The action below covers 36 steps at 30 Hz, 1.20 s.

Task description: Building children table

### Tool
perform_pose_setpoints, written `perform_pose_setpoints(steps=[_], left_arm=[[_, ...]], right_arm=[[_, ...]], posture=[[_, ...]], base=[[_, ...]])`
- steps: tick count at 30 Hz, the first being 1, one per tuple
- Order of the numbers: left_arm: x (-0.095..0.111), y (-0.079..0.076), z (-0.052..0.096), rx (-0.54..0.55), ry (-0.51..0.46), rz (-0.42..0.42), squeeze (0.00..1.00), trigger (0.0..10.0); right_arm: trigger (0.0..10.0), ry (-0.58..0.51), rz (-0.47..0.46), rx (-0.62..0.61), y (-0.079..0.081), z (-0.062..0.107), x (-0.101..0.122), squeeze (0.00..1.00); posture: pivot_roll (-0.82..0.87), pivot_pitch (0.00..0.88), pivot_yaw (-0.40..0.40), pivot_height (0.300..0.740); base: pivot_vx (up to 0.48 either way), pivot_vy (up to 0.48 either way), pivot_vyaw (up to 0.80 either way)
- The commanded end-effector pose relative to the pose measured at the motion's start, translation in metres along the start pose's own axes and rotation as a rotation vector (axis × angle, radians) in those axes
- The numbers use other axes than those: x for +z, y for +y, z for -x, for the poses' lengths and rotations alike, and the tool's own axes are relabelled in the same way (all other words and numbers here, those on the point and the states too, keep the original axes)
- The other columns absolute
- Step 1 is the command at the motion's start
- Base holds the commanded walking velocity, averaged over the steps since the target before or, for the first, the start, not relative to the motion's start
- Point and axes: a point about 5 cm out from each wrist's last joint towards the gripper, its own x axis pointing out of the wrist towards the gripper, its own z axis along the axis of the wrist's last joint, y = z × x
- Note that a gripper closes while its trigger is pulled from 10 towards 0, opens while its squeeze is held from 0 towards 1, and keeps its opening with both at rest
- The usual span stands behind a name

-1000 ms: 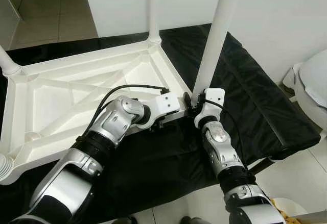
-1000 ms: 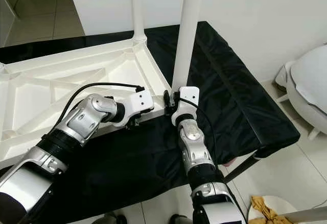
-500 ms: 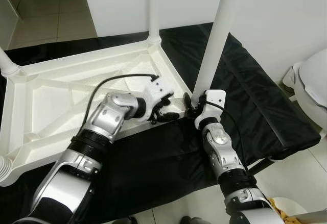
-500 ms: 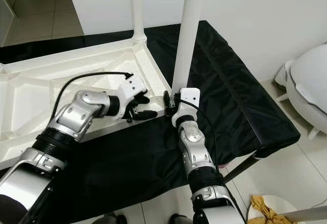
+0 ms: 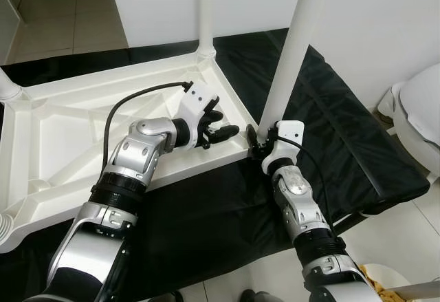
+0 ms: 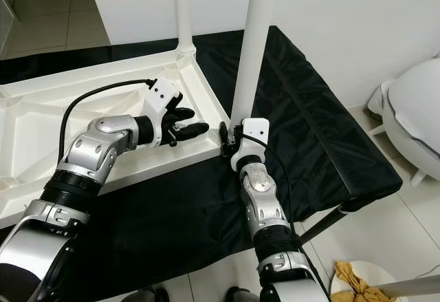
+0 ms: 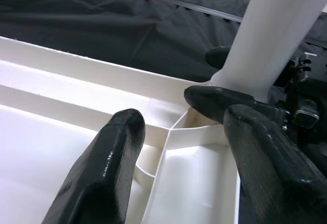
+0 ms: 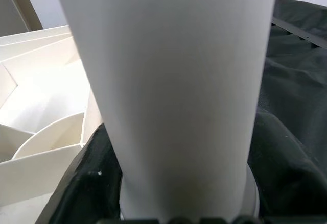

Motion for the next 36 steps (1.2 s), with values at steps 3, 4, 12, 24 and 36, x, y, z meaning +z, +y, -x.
perform_pose_setpoints(steps=[3, 4, 12, 24, 36], left_arm=[[0.008, -0.006, -0.011, 0.026, -0.04, -0.035, 0.0, 10.0], [0.008, -0.006, -0.011, 0.026, -0.04, -0.035, 0.0, 10.0], [0.014, -0.007, -0.018, 0.091, -0.111, -0.005, 0.0, 10.0], [-0.022, -0.027, -0.024, -0.022, 0.061, -0.043, 0.0, 10.0], [-0.033, -0.035, -0.032, -0.008, 0.113, -0.027, 0.0, 10.0]], right_arm=[[10.0, 0.047, -0.022, -0.01, -0.006, 0.003, -0.009, 0.0], [10.0, 0.047, -0.022, -0.01, -0.006, 0.003, -0.009, 0.0], [10.0, 0.035, -0.021, -0.01, -0.006, 0.0, -0.006, 0.0], [10.0, -0.003, -0.017, 0.01, -0.009, -0.001, 0.001, 0.0], [10.0, -0.014, -0.022, 0.013, -0.01, -0.001, 0.003, 0.0]], posture=[[-0.04, 0.125, 0.024, 0.74], [-0.04, 0.125, 0.024, 0.74], [-0.05, 0.114, 0.026, 0.74], [-0.05, 0.11, 0.028, 0.74], [-0.06, 0.105, 0.025, 0.74]], base=[[0.0, 0.0, 0.0], [0.0, 0.0, 0.0], [0.0, 0.0, 0.0], [0.0, 0.0, 0.0], [0.0, 0.0, 0.0]])
